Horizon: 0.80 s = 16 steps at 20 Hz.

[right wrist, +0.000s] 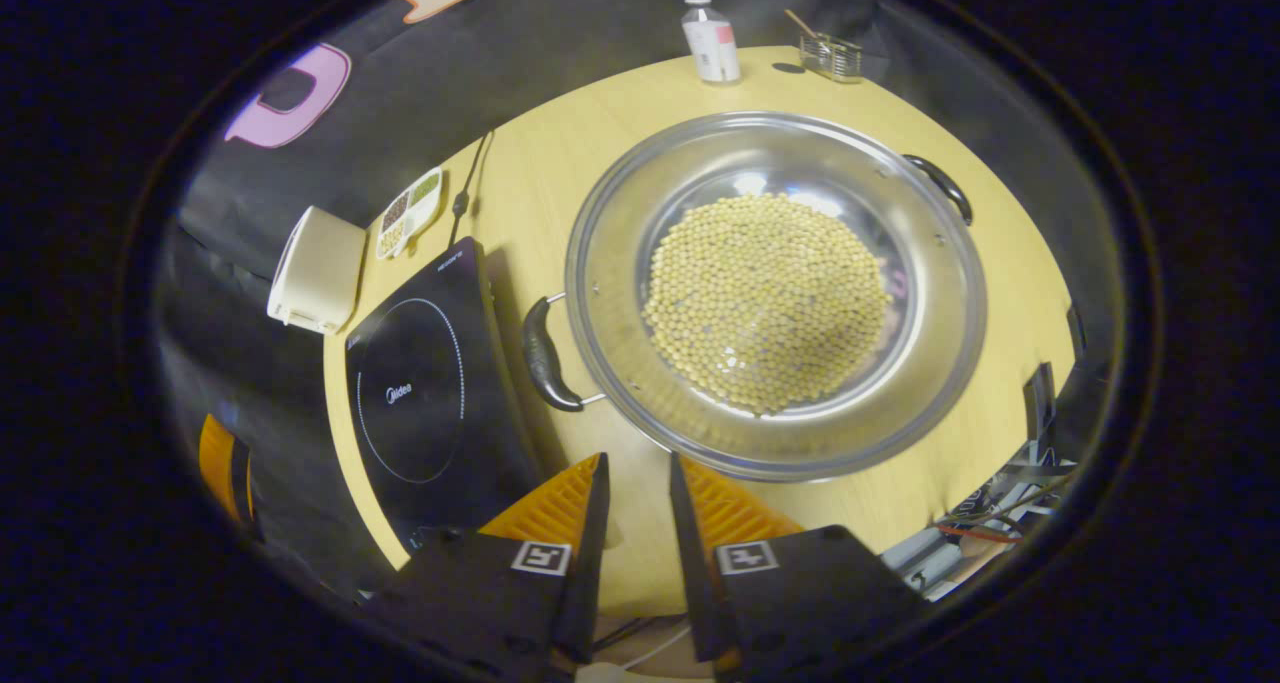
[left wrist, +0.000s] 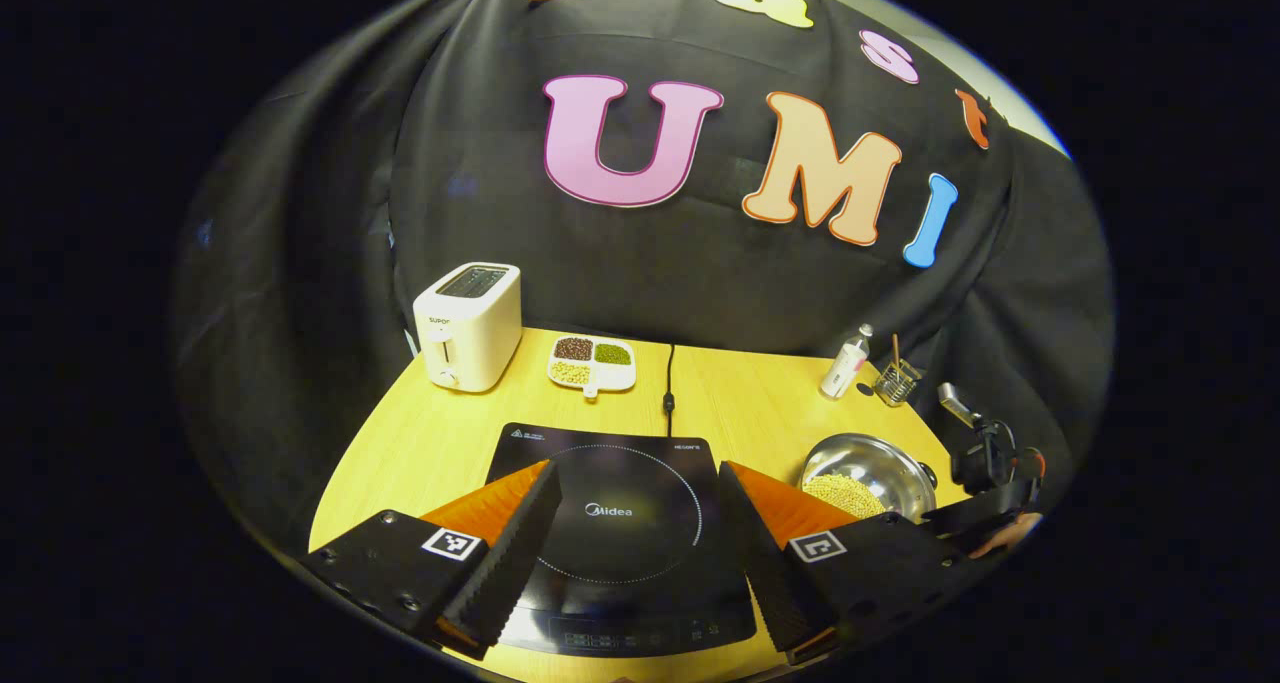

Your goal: First push the handle of the pot to place it horizontally, then grasp the pot with both hands and set it on the induction cooktop.

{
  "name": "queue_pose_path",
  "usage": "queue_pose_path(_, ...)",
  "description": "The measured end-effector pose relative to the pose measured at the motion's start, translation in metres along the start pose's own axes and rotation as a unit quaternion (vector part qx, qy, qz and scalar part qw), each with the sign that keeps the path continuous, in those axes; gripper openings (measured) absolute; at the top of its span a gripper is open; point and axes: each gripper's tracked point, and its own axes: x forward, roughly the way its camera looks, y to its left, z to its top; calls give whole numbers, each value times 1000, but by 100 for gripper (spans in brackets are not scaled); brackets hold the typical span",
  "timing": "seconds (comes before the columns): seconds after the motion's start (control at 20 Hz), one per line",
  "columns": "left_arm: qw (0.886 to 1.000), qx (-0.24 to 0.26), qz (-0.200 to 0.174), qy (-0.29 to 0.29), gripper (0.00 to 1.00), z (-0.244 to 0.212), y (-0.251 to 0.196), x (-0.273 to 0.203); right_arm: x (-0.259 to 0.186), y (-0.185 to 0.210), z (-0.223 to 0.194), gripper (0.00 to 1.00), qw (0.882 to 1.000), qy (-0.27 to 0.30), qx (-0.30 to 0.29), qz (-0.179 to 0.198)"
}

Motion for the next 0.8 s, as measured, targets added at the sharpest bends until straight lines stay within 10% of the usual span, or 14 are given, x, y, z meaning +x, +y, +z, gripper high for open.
queue_pose_path(0.3, 998, -3, -37, 54, 96, -25, -52, 20, -32, -53, 8, 88, 1000, -17, 16, 1)
queue_pose_path(0.8, 983, -22, -25, 181, 96, -95, -146, 71, -39, -163, 108, 96, 999, -17, -51, -8)
